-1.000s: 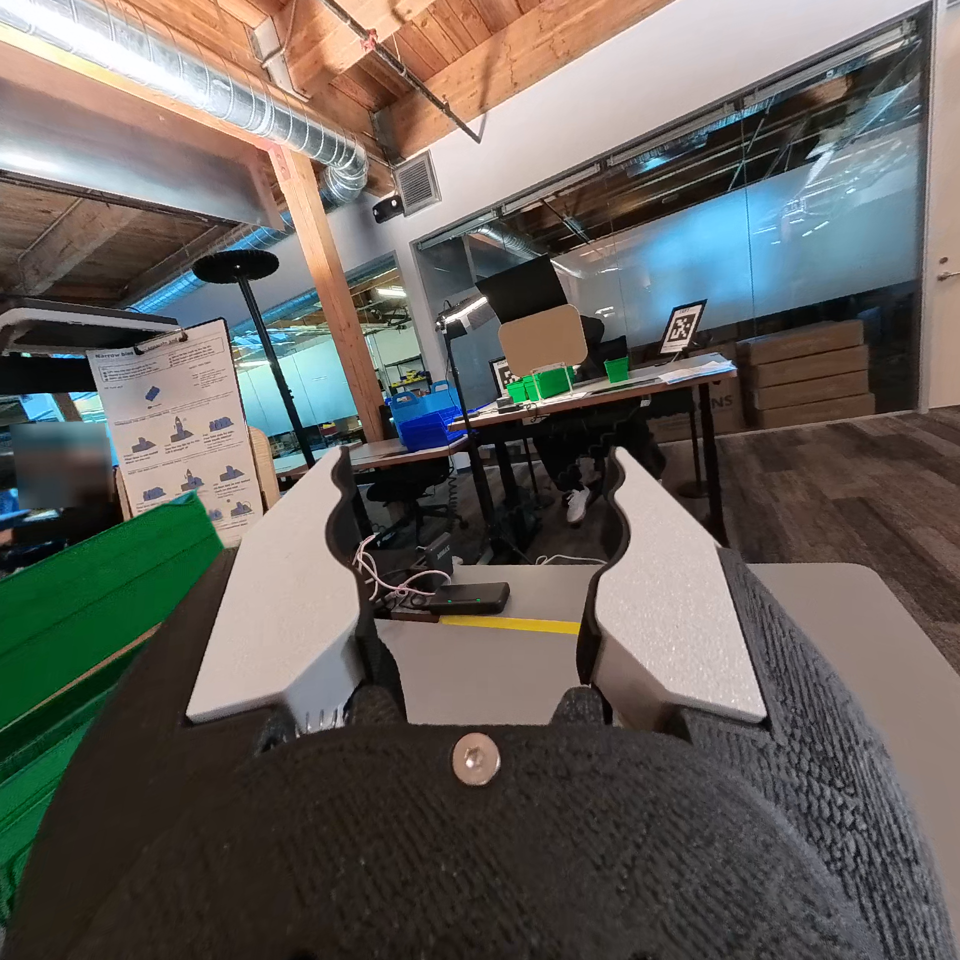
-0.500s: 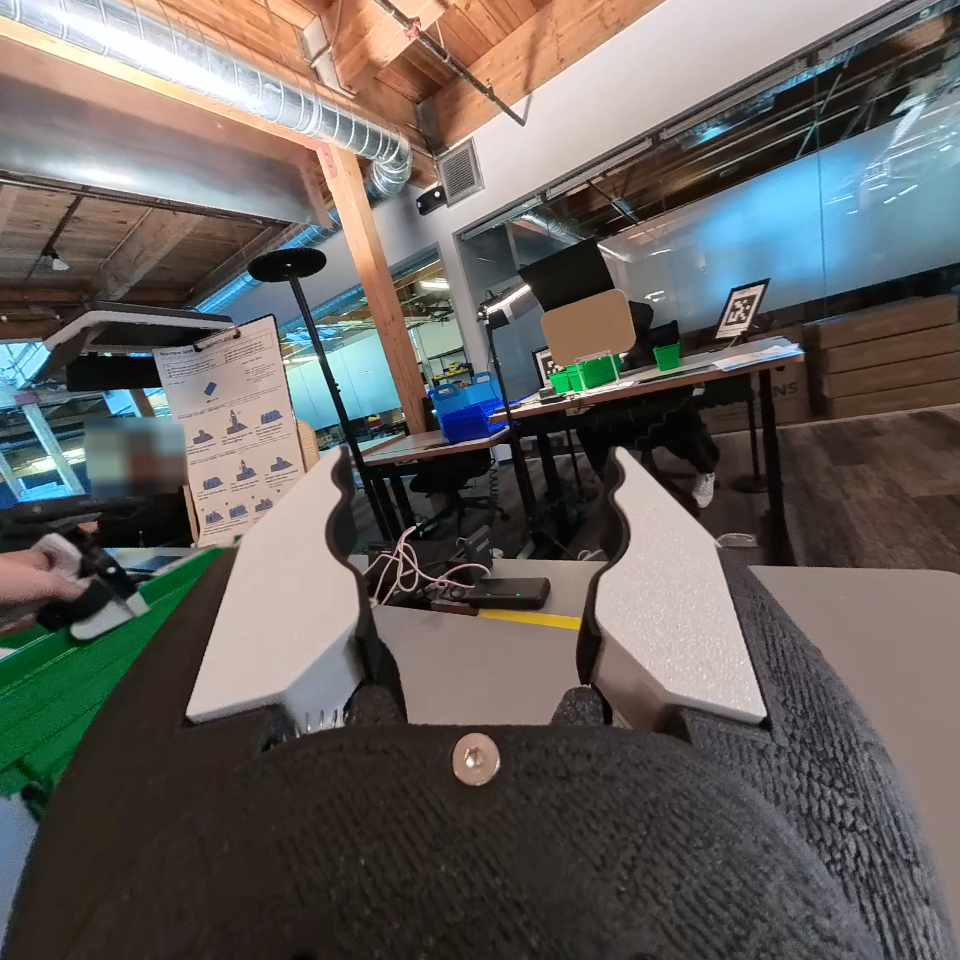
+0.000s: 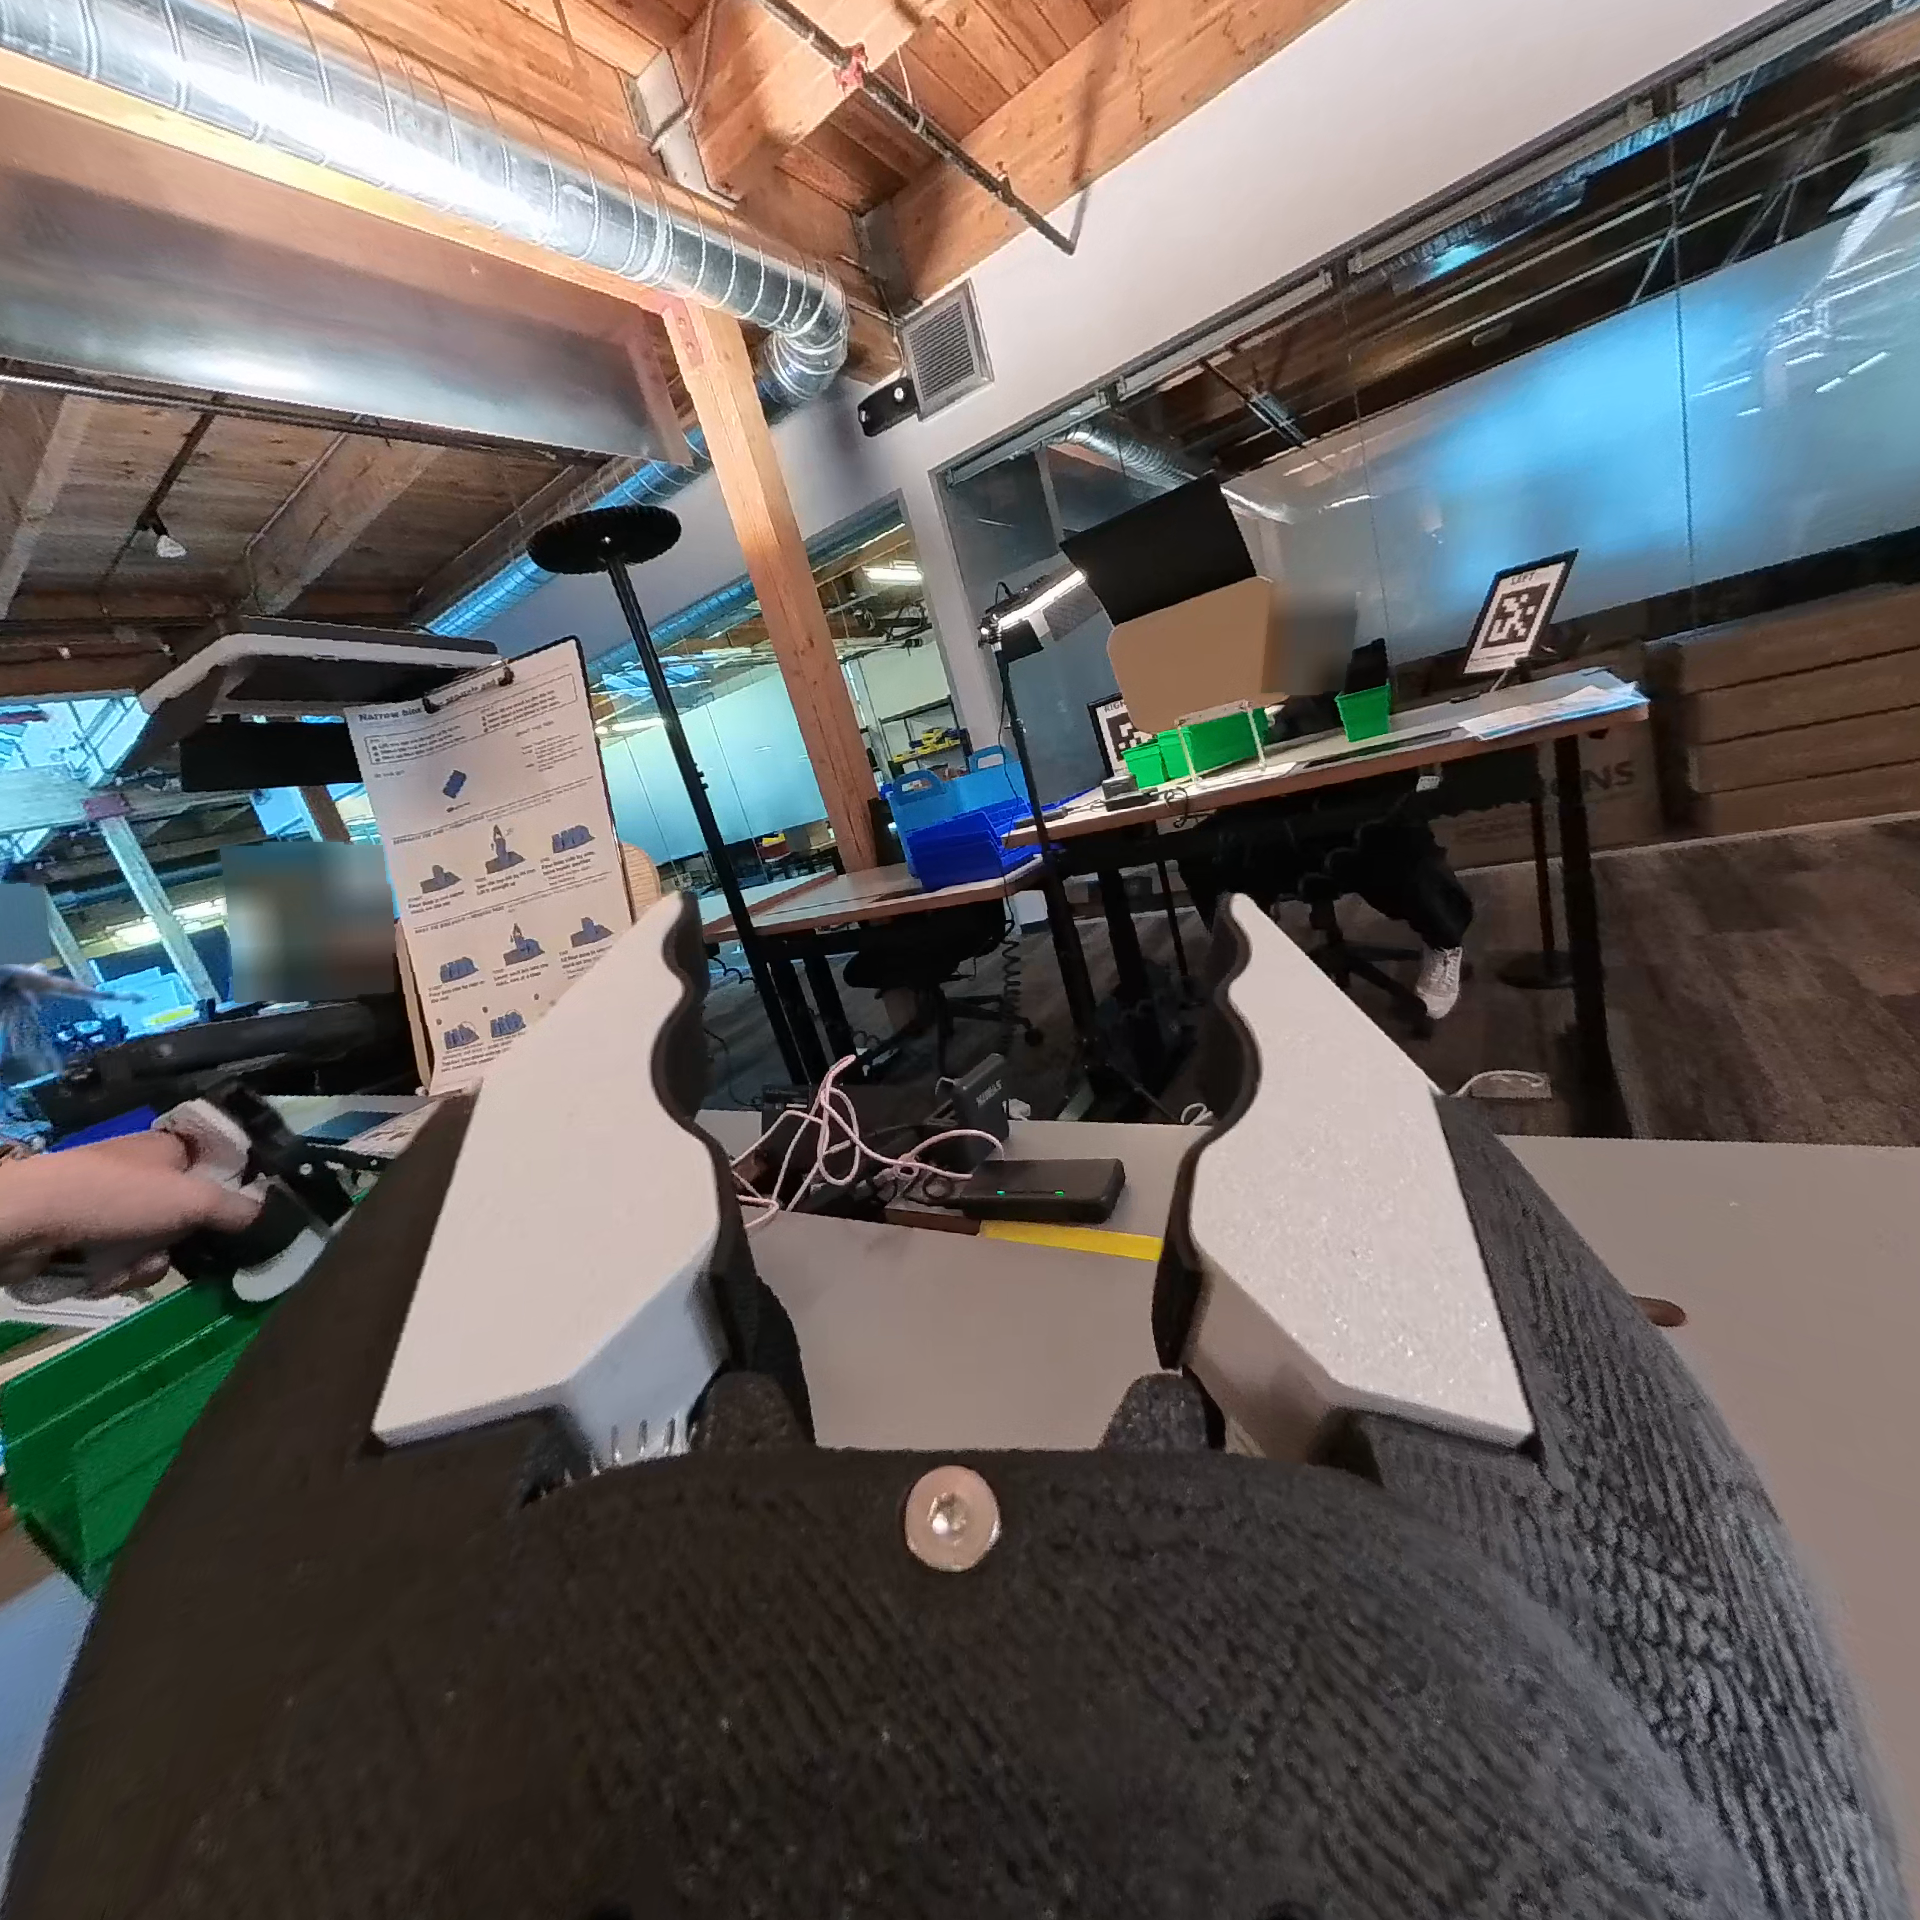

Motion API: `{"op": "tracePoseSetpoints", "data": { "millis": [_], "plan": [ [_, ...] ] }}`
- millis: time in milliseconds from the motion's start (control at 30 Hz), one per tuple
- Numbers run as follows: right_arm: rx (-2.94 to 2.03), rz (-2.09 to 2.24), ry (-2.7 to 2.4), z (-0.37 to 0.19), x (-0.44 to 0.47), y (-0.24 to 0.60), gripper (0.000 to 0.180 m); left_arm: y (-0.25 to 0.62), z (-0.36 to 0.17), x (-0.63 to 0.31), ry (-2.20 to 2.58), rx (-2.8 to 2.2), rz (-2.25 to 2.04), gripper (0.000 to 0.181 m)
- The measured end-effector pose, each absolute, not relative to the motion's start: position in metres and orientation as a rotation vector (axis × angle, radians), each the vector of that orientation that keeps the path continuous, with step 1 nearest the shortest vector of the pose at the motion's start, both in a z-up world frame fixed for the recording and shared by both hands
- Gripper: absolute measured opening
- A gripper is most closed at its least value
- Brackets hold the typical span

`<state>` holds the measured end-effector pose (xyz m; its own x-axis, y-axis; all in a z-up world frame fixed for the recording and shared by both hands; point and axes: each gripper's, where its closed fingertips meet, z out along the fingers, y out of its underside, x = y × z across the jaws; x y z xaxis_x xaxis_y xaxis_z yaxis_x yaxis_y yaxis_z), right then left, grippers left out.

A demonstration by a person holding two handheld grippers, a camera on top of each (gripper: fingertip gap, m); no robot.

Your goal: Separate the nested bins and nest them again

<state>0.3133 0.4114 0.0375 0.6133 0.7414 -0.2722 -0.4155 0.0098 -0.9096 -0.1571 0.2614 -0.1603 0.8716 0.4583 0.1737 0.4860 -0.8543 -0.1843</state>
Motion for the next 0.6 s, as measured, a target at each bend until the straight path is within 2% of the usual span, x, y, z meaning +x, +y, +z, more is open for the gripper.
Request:
{"op": "tracePoseSetpoints", "data": {
  "millis": [600],
  "plan": [
    [-1.289, 0.903, -0.309, 0.0332, 0.3154, 0.4165, 0.095, 0.263, -0.1606, -0.1579, -0.714, -2.729, -0.223, 0.004]
  ]
}}
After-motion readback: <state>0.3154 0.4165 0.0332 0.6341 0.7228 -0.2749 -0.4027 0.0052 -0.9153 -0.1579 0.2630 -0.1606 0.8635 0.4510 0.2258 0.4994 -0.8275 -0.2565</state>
